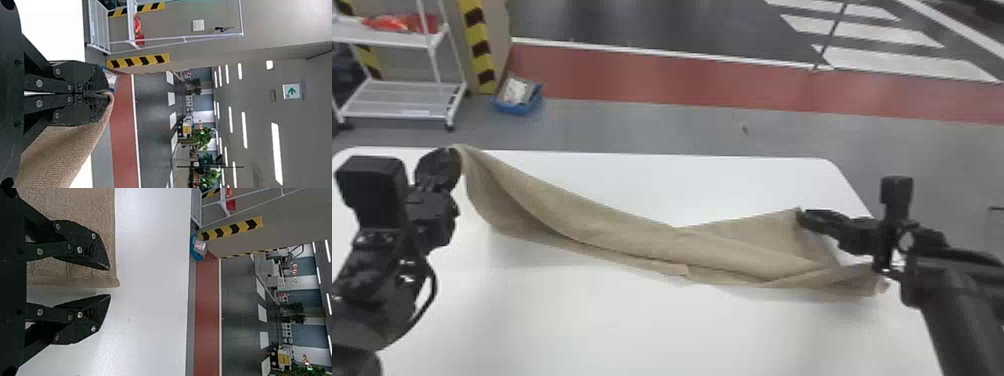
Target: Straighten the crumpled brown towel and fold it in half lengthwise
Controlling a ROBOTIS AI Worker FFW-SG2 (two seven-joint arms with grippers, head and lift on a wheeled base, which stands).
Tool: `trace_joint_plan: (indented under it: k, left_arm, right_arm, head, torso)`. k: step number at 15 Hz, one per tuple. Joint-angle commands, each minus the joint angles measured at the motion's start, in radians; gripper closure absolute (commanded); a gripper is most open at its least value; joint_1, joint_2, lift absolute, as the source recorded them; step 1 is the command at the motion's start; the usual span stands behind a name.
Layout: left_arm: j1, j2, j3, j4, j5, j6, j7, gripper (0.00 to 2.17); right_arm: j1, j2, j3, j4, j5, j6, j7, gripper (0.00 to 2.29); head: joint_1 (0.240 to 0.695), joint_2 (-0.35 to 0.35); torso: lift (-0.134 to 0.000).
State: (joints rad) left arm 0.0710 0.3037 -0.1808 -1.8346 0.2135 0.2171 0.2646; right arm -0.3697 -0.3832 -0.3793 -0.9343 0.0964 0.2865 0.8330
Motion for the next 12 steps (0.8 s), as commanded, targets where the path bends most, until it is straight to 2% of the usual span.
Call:
trace_joint_plan:
  k: [1, 4, 5, 6, 9, 10, 11, 12]
  left_arm:
    - [0.001, 0.000, 0.000, 0.000, 0.000, 0.000, -0.001, 1.38]
    - [0.003, 0.000, 0.001, 0.000, -0.002, 0.000, -0.001, 1.38]
    - [0.004, 0.000, 0.003, 0.000, -0.002, 0.000, -0.001, 1.38]
    - [0.006, 0.002, 0.003, 0.000, -0.002, -0.003, -0.002, 1.38]
    - [0.006, 0.003, 0.004, 0.000, -0.002, 0.000, -0.002, 1.38]
    - [0.006, 0.003, 0.004, -0.002, -0.002, 0.000, -0.002, 1.38]
    - [0.006, 0.003, 0.001, -0.002, -0.002, 0.000, -0.002, 1.38]
    - [0.006, 0.003, 0.001, -0.003, -0.002, 0.000, -0.002, 1.38]
  right_arm:
    - [-0.009, 0.000, 0.000, 0.000, -0.003, 0.001, -0.002, 0.77]
    - [-0.038, 0.000, 0.027, 0.025, 0.005, 0.007, 0.000, 0.77]
    - [-0.046, 0.000, 0.034, 0.035, 0.006, 0.017, 0.000, 0.92]
    - [-0.054, -0.002, 0.040, 0.046, 0.005, 0.020, 0.000, 0.94]
    - [-0.058, -0.006, 0.045, 0.051, 0.006, 0.032, 0.002, 0.94]
    - [-0.058, -0.006, 0.043, 0.051, 0.003, 0.035, 0.011, 1.02]
    - [-0.058, -0.006, 0.036, 0.048, -0.006, 0.047, 0.023, 1.19]
    - [-0.054, -0.006, 0.022, 0.038, -0.023, 0.075, 0.038, 1.20]
  head:
    - [0.695, -0.211]
    - [0.695, -0.210]
    - [0.695, -0.206]
    - [0.695, -0.203]
    - [0.695, -0.197]
    - [0.695, -0.196]
    - [0.695, -0.196]
    - [0.695, -0.195]
  torso:
    - [-0.124]
    - [-0.124]
    - [-0.124]
    - [-0.124]
    - [-0.124]
    - [-0.124]
    - [-0.124]
    - [-0.124]
